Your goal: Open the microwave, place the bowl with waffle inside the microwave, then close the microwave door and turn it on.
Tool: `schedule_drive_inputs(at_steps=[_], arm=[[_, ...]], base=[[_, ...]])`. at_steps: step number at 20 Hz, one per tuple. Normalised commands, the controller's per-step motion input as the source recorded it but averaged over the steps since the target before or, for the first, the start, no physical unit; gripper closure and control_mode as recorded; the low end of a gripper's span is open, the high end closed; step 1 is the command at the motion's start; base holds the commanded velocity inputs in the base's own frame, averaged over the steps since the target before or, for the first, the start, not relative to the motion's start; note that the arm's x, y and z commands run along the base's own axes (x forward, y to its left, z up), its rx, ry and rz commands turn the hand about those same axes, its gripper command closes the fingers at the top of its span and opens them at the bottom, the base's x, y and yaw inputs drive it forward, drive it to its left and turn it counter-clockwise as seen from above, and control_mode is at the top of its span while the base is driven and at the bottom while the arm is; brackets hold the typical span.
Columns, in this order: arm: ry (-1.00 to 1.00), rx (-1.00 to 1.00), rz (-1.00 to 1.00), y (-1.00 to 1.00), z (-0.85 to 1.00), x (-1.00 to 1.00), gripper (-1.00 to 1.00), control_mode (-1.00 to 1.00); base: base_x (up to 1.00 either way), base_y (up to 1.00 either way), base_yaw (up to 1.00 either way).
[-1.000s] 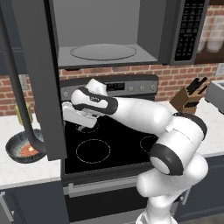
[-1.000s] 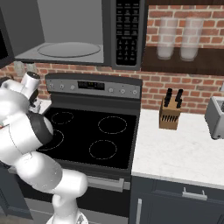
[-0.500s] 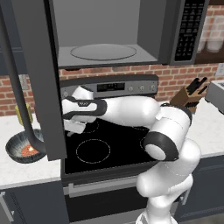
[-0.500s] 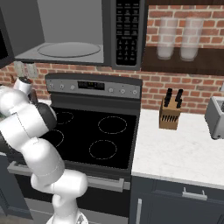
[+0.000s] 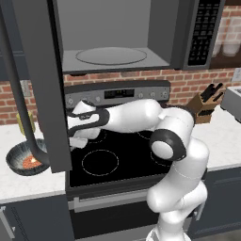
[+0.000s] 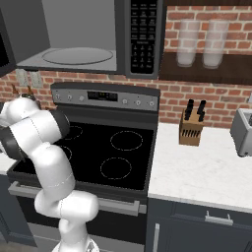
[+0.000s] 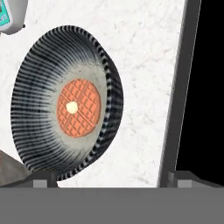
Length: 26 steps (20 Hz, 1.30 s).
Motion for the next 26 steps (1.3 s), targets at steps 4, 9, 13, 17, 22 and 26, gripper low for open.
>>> schedule_drive_inputs(at_steps=[4, 9, 13, 17, 22, 26], arm=[[0.00, 0.00, 0.00, 0.31, -0.20, 0.37, -1.00, -1.00], [0.00, -0.01, 0.00, 0.26, -0.24, 0.27, -1.00, -1.00], [0.00, -0.01, 0.00, 0.15, -0.22, 0.04, -1.00, -1.00], [0.00, 0.00, 0.00, 0.16, -0.19, 0.00, -1.00, -1.00], [0.01, -0.01, 0.00, 0.17, -0.22, 0.00, -1.00, -1.00], [0.06, 0.00, 0.00, 0.08, -0.18, 0.00, -1.00, -1.00]], base=[[0.00, 0.00, 0.00], [0.00, 0.00, 0.00], [0.00, 0.00, 0.00], [0.00, 0.00, 0.00], [0.00, 0.00, 0.00], [0.00, 0.00, 0.00]])
